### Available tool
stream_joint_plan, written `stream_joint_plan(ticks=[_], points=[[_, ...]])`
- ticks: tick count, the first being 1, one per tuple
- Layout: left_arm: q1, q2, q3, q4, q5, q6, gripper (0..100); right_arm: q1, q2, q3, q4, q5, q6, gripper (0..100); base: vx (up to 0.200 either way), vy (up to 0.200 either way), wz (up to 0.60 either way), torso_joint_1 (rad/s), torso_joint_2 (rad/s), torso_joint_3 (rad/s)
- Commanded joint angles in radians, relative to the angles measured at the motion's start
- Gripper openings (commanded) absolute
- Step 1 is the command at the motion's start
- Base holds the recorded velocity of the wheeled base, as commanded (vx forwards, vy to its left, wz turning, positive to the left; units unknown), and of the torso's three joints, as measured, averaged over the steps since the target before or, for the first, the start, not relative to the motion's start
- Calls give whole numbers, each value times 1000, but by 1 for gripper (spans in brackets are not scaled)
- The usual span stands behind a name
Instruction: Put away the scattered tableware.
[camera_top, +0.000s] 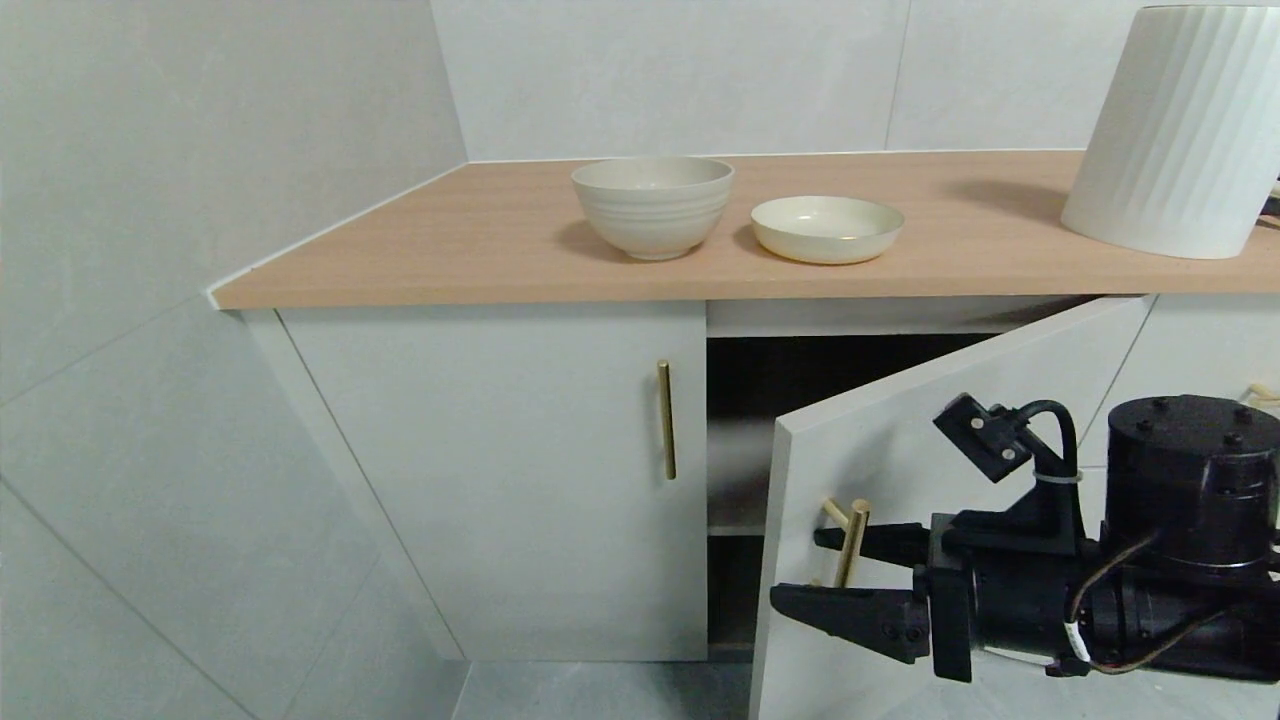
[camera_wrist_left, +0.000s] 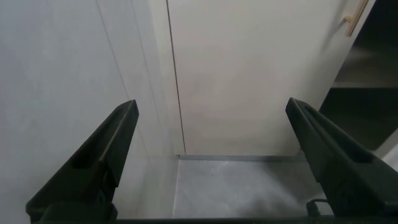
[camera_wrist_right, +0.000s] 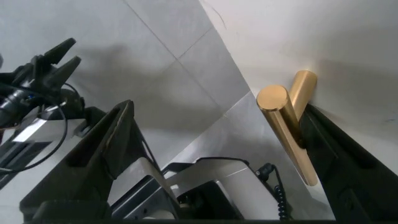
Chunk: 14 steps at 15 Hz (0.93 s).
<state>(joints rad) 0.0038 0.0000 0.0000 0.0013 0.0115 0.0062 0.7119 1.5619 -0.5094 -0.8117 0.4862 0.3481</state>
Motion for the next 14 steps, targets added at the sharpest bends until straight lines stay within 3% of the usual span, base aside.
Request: stream_joint_plan(ticks=[1,2,4,5,8,10,11,12,14], points=[[1,0,0,-1,1,11,100,4,-23,11,-1,6,3,100,0,0,0,0,0,0],[1,0,0,-1,-1,31,100,4,-25,12,-1,6,3,100,0,0,0,0,0,0],[-1,0,0,-1,-4,37,100,3,-25,12,-1,6,5,100,0,0,0,0,0,0],[-1,17,-46,9,-38,37,100,3,-22,11,-1,6,5,100,0,0,0,0,0,0],[-1,215,-252,112,-94,37,100,4,-22,11,-1,6,5,100,0,0,0,0,0,0],[-2,426,-405,111,-100,40,100,4,-25,11,-1,6,5,100,0,0,0,0,0,0],[-2,451,-423,111,-102,40,100,3,-25,11,-1,6,5,100,0,0,0,0,0,0],[-2,643,-552,106,-116,41,100,3,-26,11,-1,6,5,100,0,0,0,0,0,0],[-2,841,-686,97,-150,41,100,4,-29,9,-3,6,5,100,0,0,0,0,0,0]])
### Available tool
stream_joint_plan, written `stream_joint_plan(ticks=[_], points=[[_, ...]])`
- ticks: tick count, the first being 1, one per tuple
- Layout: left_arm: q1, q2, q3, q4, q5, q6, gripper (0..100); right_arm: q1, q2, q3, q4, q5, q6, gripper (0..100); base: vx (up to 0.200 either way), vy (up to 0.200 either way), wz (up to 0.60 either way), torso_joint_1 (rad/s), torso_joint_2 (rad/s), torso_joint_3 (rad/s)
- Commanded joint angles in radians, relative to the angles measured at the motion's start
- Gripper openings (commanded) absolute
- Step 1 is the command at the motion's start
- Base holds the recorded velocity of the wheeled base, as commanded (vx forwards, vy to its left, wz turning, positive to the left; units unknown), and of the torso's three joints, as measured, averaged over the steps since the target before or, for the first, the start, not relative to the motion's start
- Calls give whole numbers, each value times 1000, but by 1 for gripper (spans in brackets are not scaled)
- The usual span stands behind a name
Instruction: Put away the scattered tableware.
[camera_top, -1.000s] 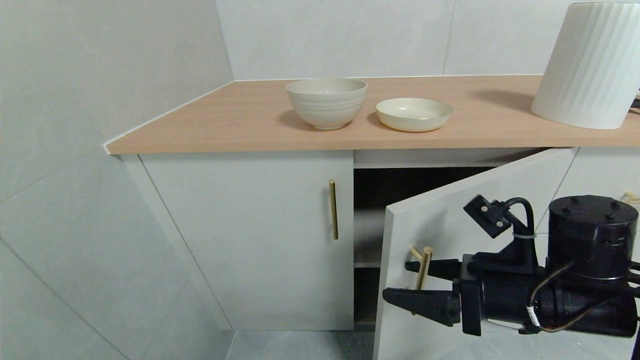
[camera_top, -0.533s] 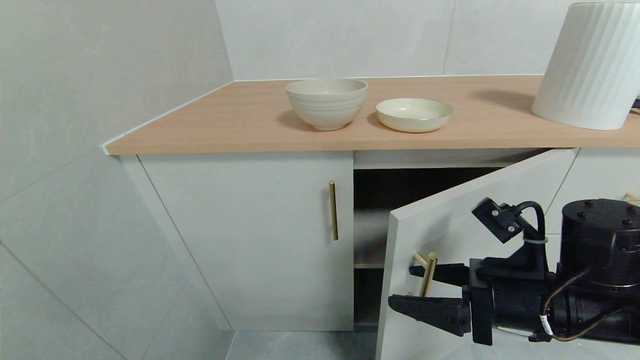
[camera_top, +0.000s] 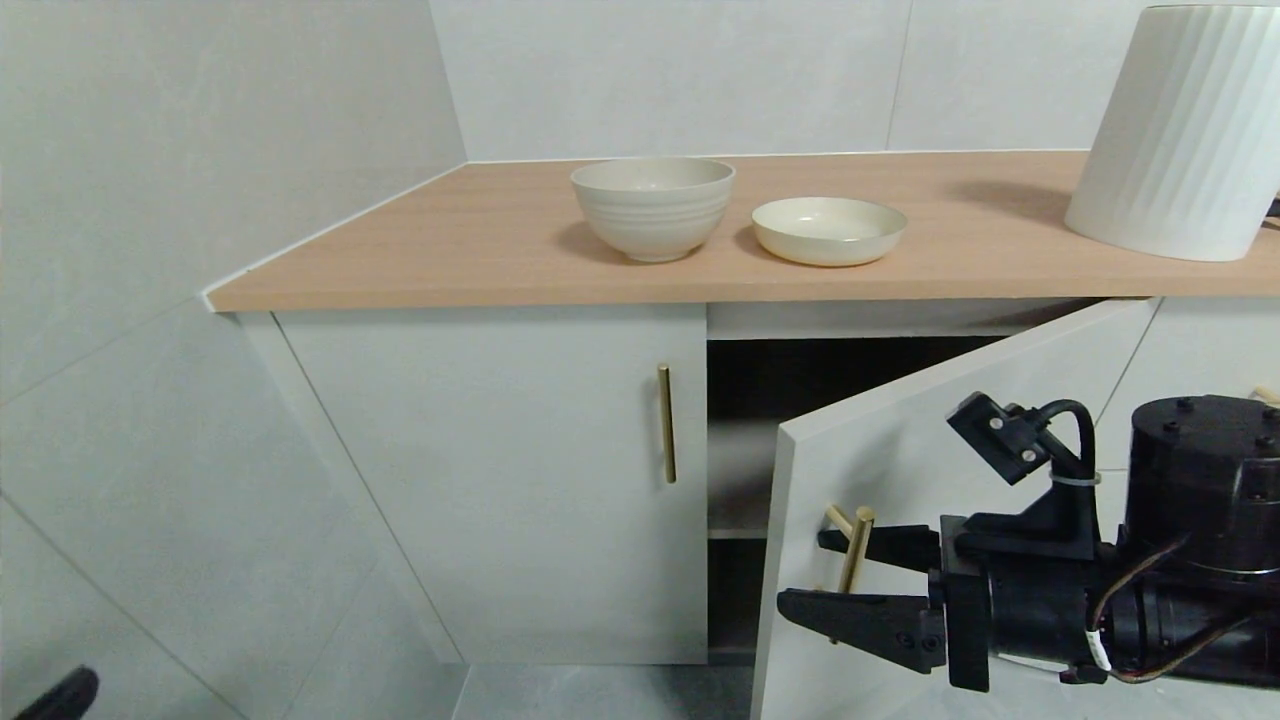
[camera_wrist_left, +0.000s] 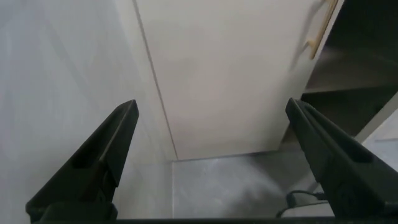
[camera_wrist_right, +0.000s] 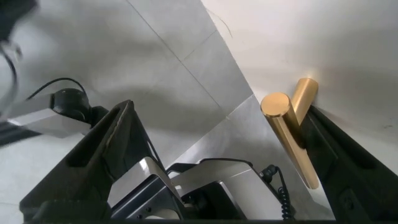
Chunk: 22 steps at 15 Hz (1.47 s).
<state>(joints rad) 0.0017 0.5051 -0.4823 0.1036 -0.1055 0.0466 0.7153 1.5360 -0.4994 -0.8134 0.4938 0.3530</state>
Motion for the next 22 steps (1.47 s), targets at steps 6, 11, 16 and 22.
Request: stream_joint_plan(ticks=[6,11,16,22], points=[[-115,823,-309,-292,-43,-80,100,1,-8,2,0,-1,0,100,0,0,0,0,0,0],[-282,931,-260,-358,-42,-163,100,6,-20,5,0,-1,-2,100,0,0,0,0,0,0],[-451,1004,-225,-378,-43,-235,100,15,-22,12,0,-1,-3,100,0,0,0,0,0,0],[-514,1086,-216,-426,-42,-271,0,18,-22,15,0,-1,-3,100,0,0,0,0,0,0]])
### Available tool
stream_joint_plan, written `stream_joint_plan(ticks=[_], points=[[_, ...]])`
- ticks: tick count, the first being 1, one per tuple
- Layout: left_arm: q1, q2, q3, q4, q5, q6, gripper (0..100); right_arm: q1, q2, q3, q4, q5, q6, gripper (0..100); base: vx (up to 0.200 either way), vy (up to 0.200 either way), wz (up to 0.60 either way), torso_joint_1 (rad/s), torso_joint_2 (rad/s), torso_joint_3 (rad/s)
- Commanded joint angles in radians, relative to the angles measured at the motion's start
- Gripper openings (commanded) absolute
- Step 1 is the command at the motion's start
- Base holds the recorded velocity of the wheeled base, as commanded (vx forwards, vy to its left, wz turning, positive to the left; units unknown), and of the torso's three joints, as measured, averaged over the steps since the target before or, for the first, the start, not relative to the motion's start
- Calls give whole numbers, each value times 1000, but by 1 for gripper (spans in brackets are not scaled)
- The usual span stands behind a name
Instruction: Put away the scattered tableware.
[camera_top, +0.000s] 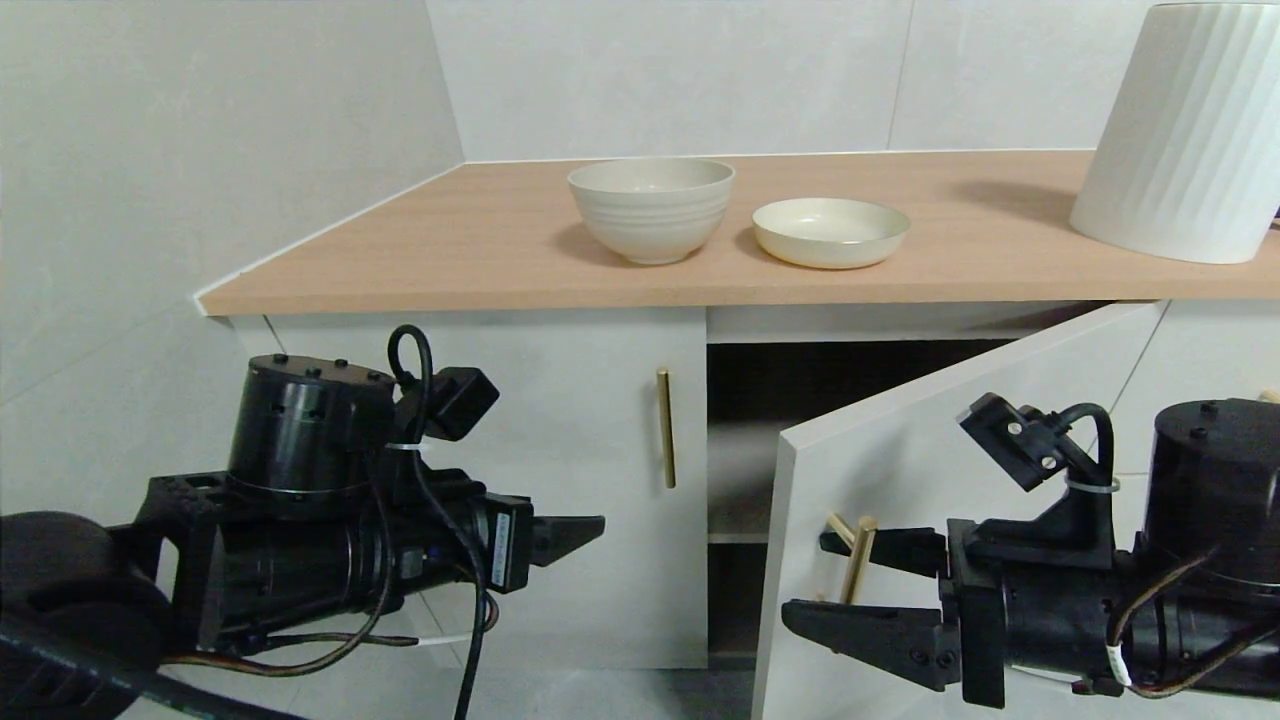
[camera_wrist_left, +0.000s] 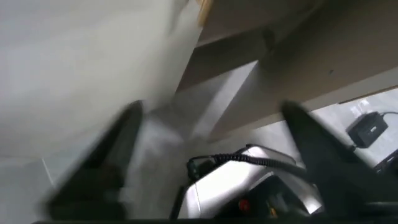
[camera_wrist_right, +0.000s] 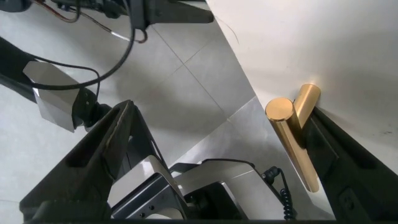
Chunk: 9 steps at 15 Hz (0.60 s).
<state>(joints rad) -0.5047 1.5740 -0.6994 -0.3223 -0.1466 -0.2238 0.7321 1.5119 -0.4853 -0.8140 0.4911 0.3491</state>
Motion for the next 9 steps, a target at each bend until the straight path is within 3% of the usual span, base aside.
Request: stream_joint_plan(ticks=[1,5,9], points=[[-14,15,-2,-3,-1,-3,0,1,2,1,1,1,1,100,0,0,0,0,0,0],[-32,50,-25,-136,4,-29,0,3,2,1,-1,1,1,100,0,0,0,0,0,0],[-118,161,-170,-236,4,-28,0,3,-1,2,1,1,-1,100,0,0,0,0,0,0]])
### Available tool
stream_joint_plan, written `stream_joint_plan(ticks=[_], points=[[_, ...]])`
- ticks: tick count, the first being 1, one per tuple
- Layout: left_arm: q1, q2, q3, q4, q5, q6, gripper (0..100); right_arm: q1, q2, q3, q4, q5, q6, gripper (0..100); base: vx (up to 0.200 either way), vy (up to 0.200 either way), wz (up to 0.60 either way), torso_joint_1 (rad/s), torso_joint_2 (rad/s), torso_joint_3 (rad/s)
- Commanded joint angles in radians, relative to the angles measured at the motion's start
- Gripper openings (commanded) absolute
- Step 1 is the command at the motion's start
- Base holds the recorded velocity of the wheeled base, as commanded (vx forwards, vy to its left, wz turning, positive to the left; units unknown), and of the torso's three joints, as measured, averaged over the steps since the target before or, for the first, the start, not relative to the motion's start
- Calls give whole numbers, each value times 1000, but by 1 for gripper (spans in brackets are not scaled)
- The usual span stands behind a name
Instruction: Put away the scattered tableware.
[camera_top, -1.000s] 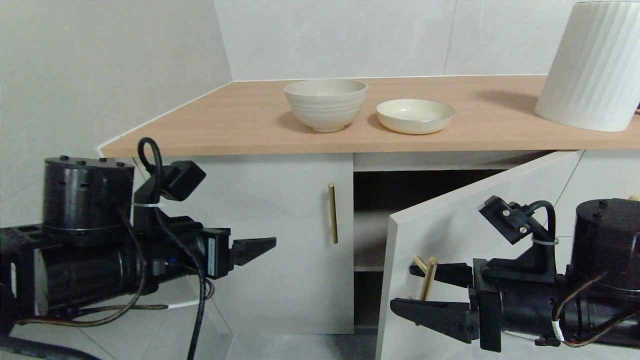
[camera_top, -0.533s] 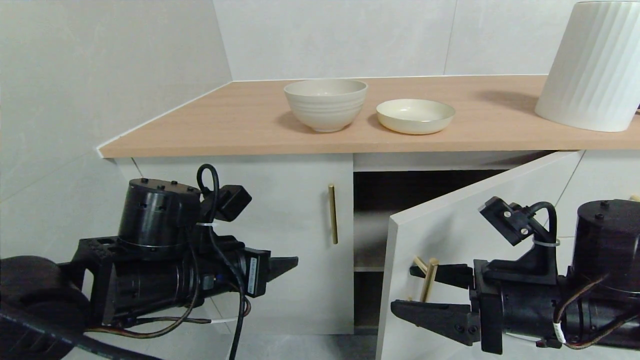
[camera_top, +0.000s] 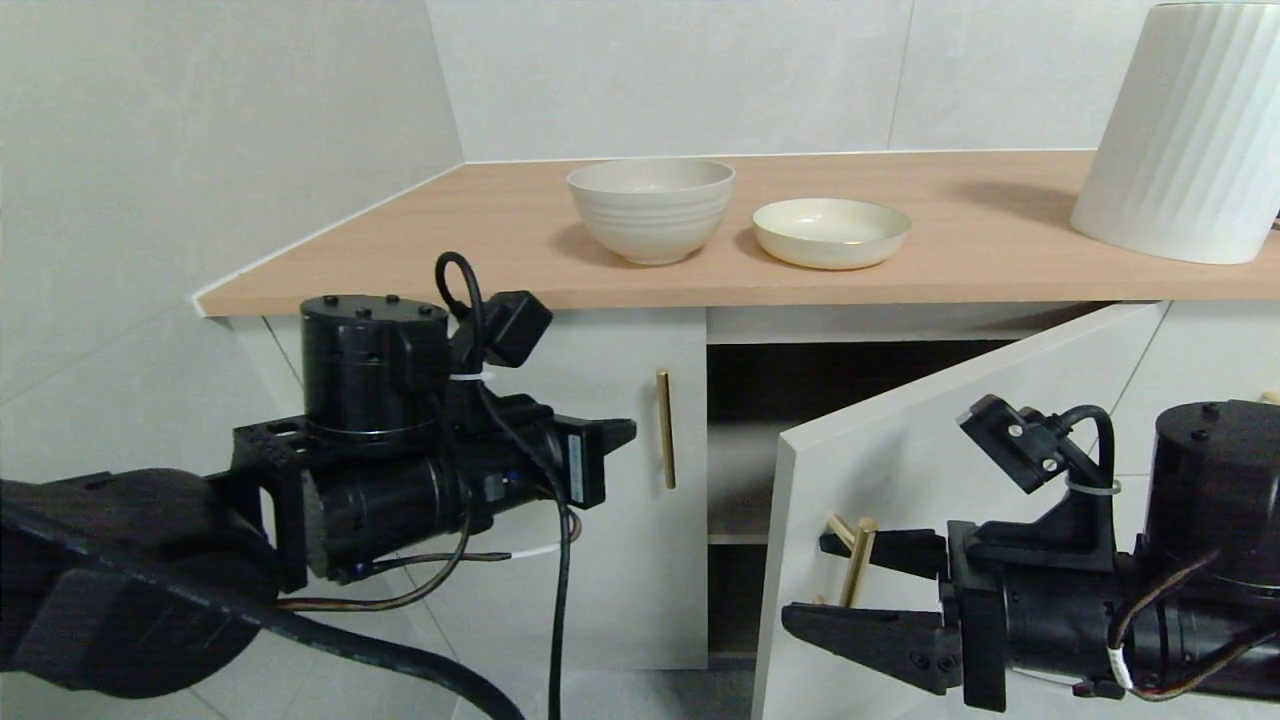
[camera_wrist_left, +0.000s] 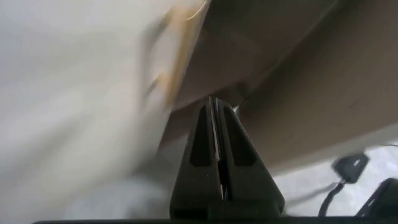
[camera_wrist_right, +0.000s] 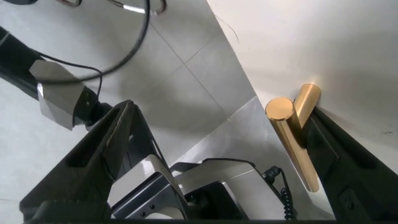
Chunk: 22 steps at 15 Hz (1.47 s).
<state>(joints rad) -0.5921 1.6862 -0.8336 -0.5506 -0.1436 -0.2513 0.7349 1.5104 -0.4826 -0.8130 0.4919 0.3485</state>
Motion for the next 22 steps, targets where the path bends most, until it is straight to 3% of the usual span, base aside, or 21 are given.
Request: stream_joint_plan(ticks=[1,5,8,10,12,13,22], points=[[-52,58,-33,-17,1,-3,0,0,-6,-1,2,0,0,100,0,0,0,0,0,0],[-120,116,27,-134,10,-8,0,0,-9,-1,5,0,0,100,0,0,0,0,0,0],[-124,262,30,-325,82,-11,0,0,-9,2,5,0,0,100,0,0,0,0,0,0],[-152,317,30,-400,84,-14,0,0,-10,5,8,0,0,100,0,0,0,0,0,0],[-186,337,36,-482,93,-56,0,0,-12,9,8,-1,0,100,0,0,0,0,0,0],[-193,334,44,-499,93,-68,0,0,-12,10,8,-1,0,100,0,0,0,0,0,0],[-207,343,47,-508,93,-69,0,-32,-47,42,9,-12,-10,100,0,0,0,0,0,0]])
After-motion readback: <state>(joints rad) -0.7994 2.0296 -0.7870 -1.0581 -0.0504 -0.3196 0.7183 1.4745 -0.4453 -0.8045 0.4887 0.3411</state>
